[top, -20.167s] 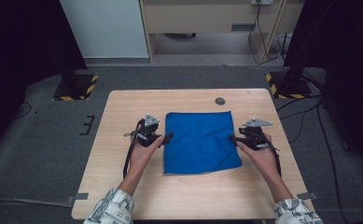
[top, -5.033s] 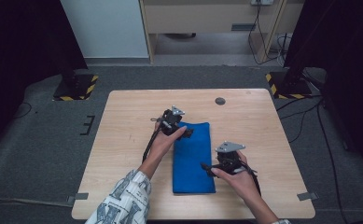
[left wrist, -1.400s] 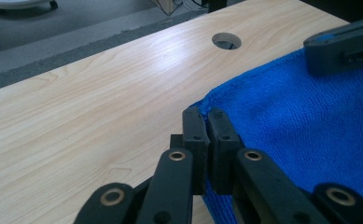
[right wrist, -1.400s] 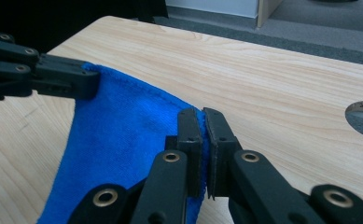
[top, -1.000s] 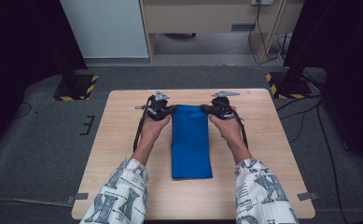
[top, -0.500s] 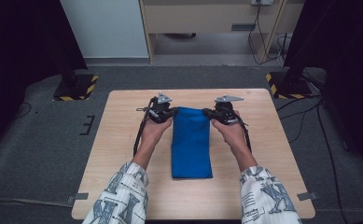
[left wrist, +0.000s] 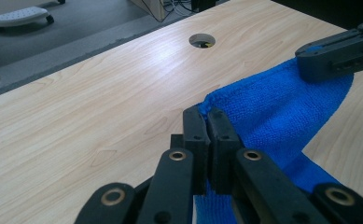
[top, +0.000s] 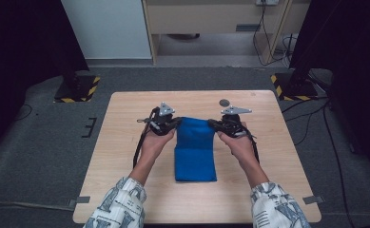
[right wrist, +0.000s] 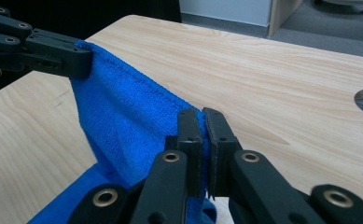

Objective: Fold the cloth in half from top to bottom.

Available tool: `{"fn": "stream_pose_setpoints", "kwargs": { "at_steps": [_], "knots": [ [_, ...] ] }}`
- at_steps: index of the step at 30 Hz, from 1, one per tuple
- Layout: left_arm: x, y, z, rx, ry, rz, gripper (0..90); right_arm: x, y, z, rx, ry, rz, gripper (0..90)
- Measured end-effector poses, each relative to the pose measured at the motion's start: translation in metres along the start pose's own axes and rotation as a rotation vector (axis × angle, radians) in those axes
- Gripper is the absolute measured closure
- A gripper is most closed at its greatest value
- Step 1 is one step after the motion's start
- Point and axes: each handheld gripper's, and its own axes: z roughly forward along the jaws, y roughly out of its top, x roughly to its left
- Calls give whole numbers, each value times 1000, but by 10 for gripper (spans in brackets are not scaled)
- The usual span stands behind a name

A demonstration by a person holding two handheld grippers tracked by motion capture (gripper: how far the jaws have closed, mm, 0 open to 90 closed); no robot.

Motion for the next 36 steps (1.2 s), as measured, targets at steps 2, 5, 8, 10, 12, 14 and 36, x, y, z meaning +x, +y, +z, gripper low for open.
{"fn": "stream_pose_setpoints", "kwargs": {
  "at_steps": [2, 5, 8, 10, 12, 14, 36],
  "knots": [
    [-1, -3, -4, -7, -5, -3, 875, 3, -1, -2, -1, 7, -1, 866],
    [-3, -7, -11, -9, -10, -6, 875, 7, -3, -6, -5, 18, -10, 866],
    [-6, -11, -16, -9, -13, -4, 875, 13, -5, -9, -3, 28, -27, 866],
    [-7, -14, -17, -10, -18, -7, 875, 14, -6, -10, -2, 31, -30, 866],
    [-10, -19, -19, -14, -29, -14, 875, 15, -10, -13, 0, 38, -36, 866],
    [-12, -22, -20, -13, -31, -20, 874, 16, -13, -14, 4, 43, -36, 865],
    [-31, -50, -37, -34, -93, -51, 868, 24, -35, -31, 3, 99, -25, 867]
  ]
}}
